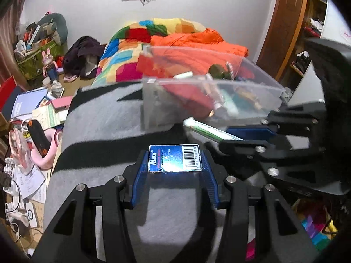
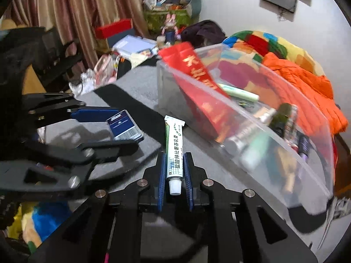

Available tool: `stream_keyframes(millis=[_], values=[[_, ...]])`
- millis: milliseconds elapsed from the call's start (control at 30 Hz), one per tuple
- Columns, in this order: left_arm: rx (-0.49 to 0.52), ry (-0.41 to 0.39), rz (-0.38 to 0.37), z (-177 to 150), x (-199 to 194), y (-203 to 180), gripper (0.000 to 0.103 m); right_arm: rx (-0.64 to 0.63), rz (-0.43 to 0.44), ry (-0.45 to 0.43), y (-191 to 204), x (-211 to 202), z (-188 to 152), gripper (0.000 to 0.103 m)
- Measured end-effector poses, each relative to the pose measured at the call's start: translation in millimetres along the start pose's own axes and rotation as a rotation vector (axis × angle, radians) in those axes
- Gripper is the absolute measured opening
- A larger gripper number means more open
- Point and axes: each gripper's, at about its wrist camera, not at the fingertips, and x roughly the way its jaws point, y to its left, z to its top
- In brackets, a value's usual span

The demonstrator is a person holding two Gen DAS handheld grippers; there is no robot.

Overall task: Organize objects
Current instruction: 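Carry the blue card and toothpaste tube into the clear box and open both grippers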

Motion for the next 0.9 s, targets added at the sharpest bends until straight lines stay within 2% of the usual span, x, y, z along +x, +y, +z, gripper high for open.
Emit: stream_keyframes(millis=[300,433,667,900], values=[[0.026,-0.102,-0.01,32,-23,-31,0.048,0.142,-0.057,-0.166,-35,-71,-13,0.014],[0.034,-0.138,-0.014,52,-27,-42,0.048,0.187,-0.114,-0.223,-50,-91,-10,0.014],[0.037,-0.178,-0.015,89,-19,-57,0.048,0.3,-0.174,-0.269,-88,-101,1,0.014],[0.028,-0.126,-0.029,117,23,-62,0.048,0.396,-0.2,-0.229,-126,-77,11,0.014]])
